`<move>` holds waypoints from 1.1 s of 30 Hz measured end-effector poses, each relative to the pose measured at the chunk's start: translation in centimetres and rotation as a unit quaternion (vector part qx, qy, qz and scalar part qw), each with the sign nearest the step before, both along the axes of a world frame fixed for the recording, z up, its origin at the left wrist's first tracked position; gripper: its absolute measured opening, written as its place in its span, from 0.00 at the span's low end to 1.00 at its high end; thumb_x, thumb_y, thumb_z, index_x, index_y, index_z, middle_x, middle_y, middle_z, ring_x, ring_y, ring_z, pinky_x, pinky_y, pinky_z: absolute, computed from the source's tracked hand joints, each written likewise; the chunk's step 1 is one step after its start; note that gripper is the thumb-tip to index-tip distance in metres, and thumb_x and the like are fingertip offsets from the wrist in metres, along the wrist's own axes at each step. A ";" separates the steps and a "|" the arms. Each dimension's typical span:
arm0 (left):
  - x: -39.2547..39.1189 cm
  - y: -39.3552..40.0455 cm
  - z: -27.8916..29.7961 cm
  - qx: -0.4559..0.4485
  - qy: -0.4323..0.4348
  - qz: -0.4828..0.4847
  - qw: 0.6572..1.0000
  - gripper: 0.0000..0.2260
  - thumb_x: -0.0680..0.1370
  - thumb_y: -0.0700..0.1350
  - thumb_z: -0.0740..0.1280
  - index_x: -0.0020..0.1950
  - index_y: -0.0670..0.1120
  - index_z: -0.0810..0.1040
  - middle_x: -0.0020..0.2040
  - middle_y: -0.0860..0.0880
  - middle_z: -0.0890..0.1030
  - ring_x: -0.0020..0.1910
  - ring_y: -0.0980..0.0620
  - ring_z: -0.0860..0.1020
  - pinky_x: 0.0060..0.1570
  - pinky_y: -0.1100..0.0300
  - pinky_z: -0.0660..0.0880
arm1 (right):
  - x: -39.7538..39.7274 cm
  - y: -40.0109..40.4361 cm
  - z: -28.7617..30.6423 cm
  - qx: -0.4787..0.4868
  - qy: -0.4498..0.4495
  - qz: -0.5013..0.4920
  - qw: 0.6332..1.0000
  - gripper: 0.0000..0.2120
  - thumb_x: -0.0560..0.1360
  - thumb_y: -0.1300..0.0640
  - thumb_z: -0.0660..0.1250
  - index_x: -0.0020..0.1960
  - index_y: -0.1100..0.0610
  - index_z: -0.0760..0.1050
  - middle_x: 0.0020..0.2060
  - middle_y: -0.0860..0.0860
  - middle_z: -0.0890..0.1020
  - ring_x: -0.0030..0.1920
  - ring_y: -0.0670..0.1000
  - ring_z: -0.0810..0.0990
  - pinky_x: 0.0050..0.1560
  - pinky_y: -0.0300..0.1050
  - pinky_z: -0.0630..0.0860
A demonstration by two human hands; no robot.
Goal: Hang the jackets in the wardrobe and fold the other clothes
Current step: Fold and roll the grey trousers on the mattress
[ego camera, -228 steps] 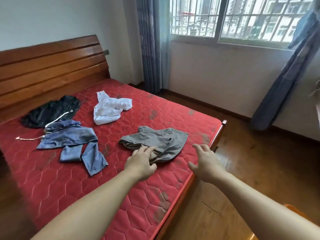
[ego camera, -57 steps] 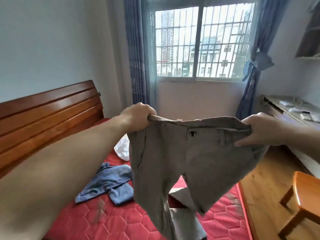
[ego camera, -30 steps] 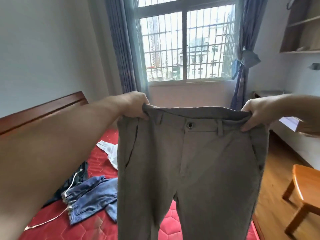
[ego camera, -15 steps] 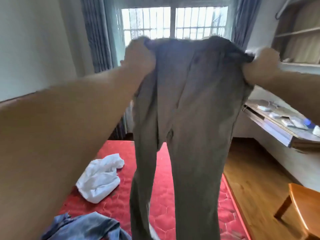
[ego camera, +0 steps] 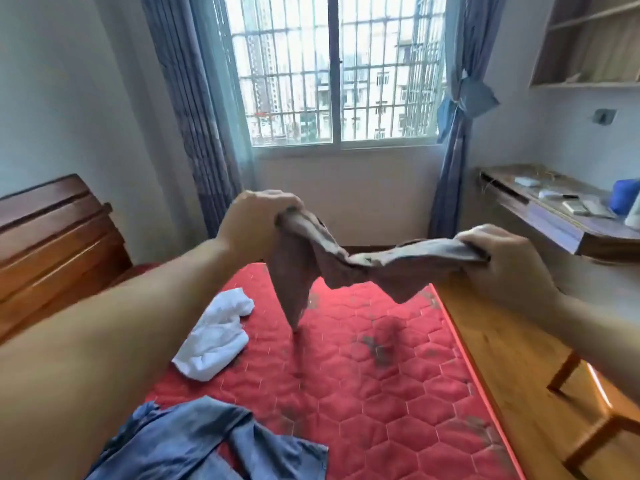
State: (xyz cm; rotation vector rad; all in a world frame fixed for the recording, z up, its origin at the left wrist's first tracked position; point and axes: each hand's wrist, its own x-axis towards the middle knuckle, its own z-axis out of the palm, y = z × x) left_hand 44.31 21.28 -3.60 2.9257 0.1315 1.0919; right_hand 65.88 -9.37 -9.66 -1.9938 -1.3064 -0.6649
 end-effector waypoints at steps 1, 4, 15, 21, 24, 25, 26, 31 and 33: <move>-0.7 -0.3 -3.7 0.026 0.036 -0.007 0.999 0.15 0.65 0.43 0.62 0.48 0.51 0.83 0.42 0.49 0.84 0.39 0.46 0.83 0.42 0.51 0.79 | -0.8 -0.8 -3.7 -0.027 0.023 0.007 0.999 0.13 0.66 0.58 0.65 0.48 0.58 0.82 0.44 0.52 0.83 0.45 0.56 0.82 0.46 0.50 0.79; -3.3 -2.7 -16.7 0.040 0.142 0.004 0.989 0.16 0.59 0.41 0.65 0.41 0.54 0.84 0.36 0.53 0.83 0.33 0.49 0.82 0.37 0.55 0.77 | -3.6 -3.6 -15.9 -0.120 0.088 0.016 0.989 0.13 0.63 0.54 0.59 0.42 0.51 0.80 0.38 0.46 0.81 0.40 0.56 0.81 0.38 0.50 0.79; -16.0 -20.8 -55.3 -0.066 0.545 0.110 0.829 0.14 0.72 0.44 0.62 0.53 0.54 0.82 0.49 0.52 0.84 0.52 0.50 0.80 0.54 0.56 0.68 | -17.3 -18.5 -50.8 -0.469 0.278 -0.051 0.837 0.10 0.69 0.55 0.62 0.48 0.52 0.76 0.47 0.44 0.78 0.54 0.46 0.78 0.42 0.41 0.69; -21.1 -25.5 -62.3 -0.115 0.623 0.116 0.765 0.12 0.73 0.39 0.61 0.51 0.49 0.81 0.52 0.51 0.81 0.57 0.47 0.76 0.52 0.55 0.62 | -21.7 -23.2 -57.2 -0.545 0.300 -0.060 0.781 0.12 0.69 0.54 0.60 0.50 0.50 0.77 0.51 0.43 0.77 0.54 0.47 0.79 0.45 0.45 0.73; -22.0 -25.8 -64.2 -0.133 0.633 0.117 0.754 0.11 0.71 0.39 0.61 0.48 0.50 0.80 0.50 0.51 0.80 0.56 0.48 0.77 0.50 0.54 0.61 | -22.1 -23.3 -58.5 -0.581 0.292 -0.050 0.758 0.06 0.69 0.55 0.59 0.43 0.52 0.74 0.47 0.46 0.78 0.51 0.50 0.79 0.43 0.47 0.71; -22.0 -25.9 -64.6 -0.143 0.639 0.117 0.747 0.11 0.71 0.40 0.61 0.47 0.50 0.80 0.50 0.52 0.80 0.55 0.48 0.77 0.50 0.54 0.62 | -22.1 -23.2 -58.8 -0.590 0.283 -0.054 0.755 0.04 0.69 0.57 0.59 0.41 0.53 0.72 0.46 0.47 0.77 0.50 0.51 0.79 0.42 0.47 0.70; -22.0 -26.0 -65.0 -0.153 0.642 0.117 0.742 0.09 0.72 0.40 0.61 0.46 0.50 0.79 0.50 0.52 0.79 0.55 0.48 0.77 0.51 0.54 0.63 | -22.2 -23.1 -59.0 -0.601 0.280 -0.059 0.746 0.01 0.69 0.58 0.59 0.39 0.53 0.69 0.45 0.48 0.76 0.49 0.52 0.78 0.41 0.47 0.68; -21.6 -25.8 -66.1 -0.193 0.677 0.090 0.705 0.06 0.75 0.50 0.63 0.47 0.52 0.78 0.53 0.53 0.77 0.59 0.48 0.75 0.55 0.52 0.64 | -22.9 -23.0 -59.0 -0.629 0.279 -0.054 0.724 0.01 0.71 0.53 0.59 0.42 0.50 0.66 0.44 0.45 0.70 0.55 0.51 0.77 0.41 0.47 0.64; -20.4 -24.8 -65.5 -0.219 0.724 0.070 0.650 0.20 0.72 0.66 0.64 0.57 0.57 0.78 0.58 0.54 0.76 0.61 0.49 0.74 0.61 0.49 0.64 | -22.6 -22.3 -58.9 -0.660 0.290 -0.031 0.692 0.12 0.69 0.40 0.60 0.45 0.46 0.65 0.47 0.45 0.70 0.58 0.49 0.76 0.47 0.49 0.65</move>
